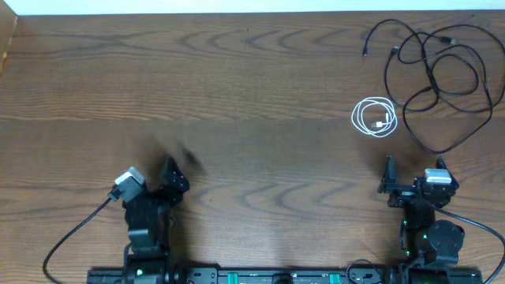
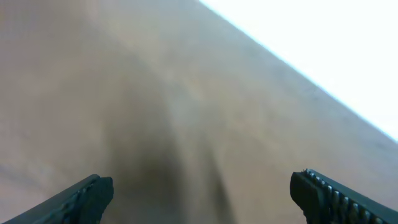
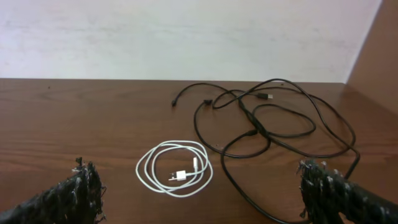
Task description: Untangle cables
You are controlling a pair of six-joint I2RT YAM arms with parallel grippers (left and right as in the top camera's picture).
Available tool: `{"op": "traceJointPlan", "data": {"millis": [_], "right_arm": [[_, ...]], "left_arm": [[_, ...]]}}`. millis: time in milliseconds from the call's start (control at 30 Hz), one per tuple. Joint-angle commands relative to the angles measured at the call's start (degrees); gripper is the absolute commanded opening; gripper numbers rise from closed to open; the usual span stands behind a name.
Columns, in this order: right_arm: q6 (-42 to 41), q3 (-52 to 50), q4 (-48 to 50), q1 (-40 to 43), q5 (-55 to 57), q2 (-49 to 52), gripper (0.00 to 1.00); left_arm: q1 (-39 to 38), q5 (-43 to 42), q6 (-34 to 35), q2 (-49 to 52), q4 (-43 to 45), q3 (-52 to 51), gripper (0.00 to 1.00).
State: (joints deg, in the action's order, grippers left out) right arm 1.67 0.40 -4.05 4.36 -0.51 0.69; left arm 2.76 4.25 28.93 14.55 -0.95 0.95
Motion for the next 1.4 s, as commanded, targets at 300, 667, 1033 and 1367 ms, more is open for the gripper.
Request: {"op": "traceJointPlan", "data": {"millis": [300,667,1033,1367], "right_arm": [[-0.79,-0.11,-0.22,-0.33,0.15,-0.35,0.99],[-0.79,-0.11,-0.22,-0.33,0.15,-0.33,0.99],[-0.79,-0.11,-0.22,-0.33,0.15,-0.31,0.99],[-0.79,-0.11,-0.22,-0.33,0.15,-0.31,0.99]], "left_arm": [[-0.28,-0.11,-13.79,-14.47,-2.89,-0.72,0.98],[-1.31,-8.59,-34.47,-14.47,-2.89,-0.72,0.98],[-1.31,-8.11,-34.45,-14.25,-2.86,-0.72,0.98],[-1.29,-8.11,-34.45,-14.25,-2.86,-0.72,0.98]]}}
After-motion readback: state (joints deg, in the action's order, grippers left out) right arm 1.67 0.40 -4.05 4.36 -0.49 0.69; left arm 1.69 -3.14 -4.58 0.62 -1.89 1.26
